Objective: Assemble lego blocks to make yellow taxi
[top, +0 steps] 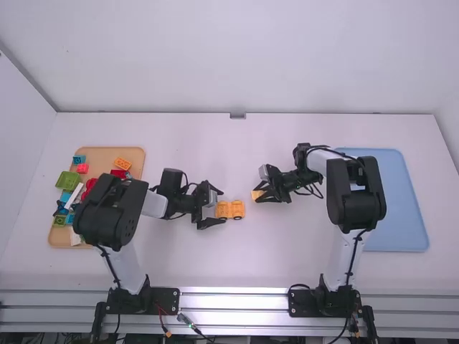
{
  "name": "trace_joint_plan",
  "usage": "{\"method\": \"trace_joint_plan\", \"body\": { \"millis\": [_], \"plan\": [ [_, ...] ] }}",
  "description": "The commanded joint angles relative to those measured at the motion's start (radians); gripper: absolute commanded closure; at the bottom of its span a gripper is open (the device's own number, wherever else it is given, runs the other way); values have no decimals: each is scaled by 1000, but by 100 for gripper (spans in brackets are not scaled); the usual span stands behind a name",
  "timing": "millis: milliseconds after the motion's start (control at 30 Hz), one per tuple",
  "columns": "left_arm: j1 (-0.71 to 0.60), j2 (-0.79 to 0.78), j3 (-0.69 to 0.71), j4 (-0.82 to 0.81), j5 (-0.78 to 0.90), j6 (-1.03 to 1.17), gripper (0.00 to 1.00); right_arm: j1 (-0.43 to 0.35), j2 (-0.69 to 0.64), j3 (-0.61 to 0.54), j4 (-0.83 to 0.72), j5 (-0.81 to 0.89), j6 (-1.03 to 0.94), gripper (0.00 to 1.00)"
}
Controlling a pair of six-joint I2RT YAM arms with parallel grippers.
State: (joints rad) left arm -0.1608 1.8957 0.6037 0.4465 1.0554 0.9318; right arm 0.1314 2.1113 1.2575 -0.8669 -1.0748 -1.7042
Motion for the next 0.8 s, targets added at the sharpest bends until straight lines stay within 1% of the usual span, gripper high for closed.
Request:
{"method": "trace_joint_plan", "body": {
  "millis": [0, 133, 267, 300, 333, 367, 400, 433, 467, 500, 533, 600, 667, 767],
  "plan": [
    [-14, 16, -7, 1, 44, 7, 1, 8, -14, 24, -5, -48, 3, 91],
    [-14, 16, -7, -1, 7, 0, 1, 8, -45, 22, -5, -54, 3, 92],
    [-19, 16, -9, -2, 4, 0, 1, 21, -95, 2, 27, -50, 30, 96],
    [-15, 16, -8, -5, 3, 0, 1, 21, -119, -13, 83, -29, 97, 98],
    [-15, 16, -8, -5, 3, 0, 1, 21, -124, -17, 101, -23, 119, 99],
    [-21, 16, -8, -4, 3, 0, 1, 27, -147, -38, 185, 12, 224, 100],
    [-24, 16, -8, -4, 2, 0, 1, 31, -154, -46, 215, 27, 265, 100],
    [-26, 16, -8, -4, 3, 0, 1, 44, -178, -75, 293, 66, 359, 100],
    [-29, 16, -8, -4, 3, 0, 1, 55, -195, -97, 338, 94, 402, 100],
    [-30, 16, -8, -4, 2, 0, 1, 70, -214, -126, 383, 119, 437, 100],
    [-30, 16, -8, -4, 2, 0, 1, 70, -214, -126, 383, 119, 437, 100],
    [-29, 16, -8, -3, 2, 0, 1, 94, -257, -203, 496, 133, 483, 100],
    [-31, 17, -8, -2, 3, 0, 1, 105, -280, -249, 563, 134, 509, 99],
    [-30, 17, -8, -3, 2, 0, 1, 116, -301, -329, 721, 133, 587, 94]
  ]
}}
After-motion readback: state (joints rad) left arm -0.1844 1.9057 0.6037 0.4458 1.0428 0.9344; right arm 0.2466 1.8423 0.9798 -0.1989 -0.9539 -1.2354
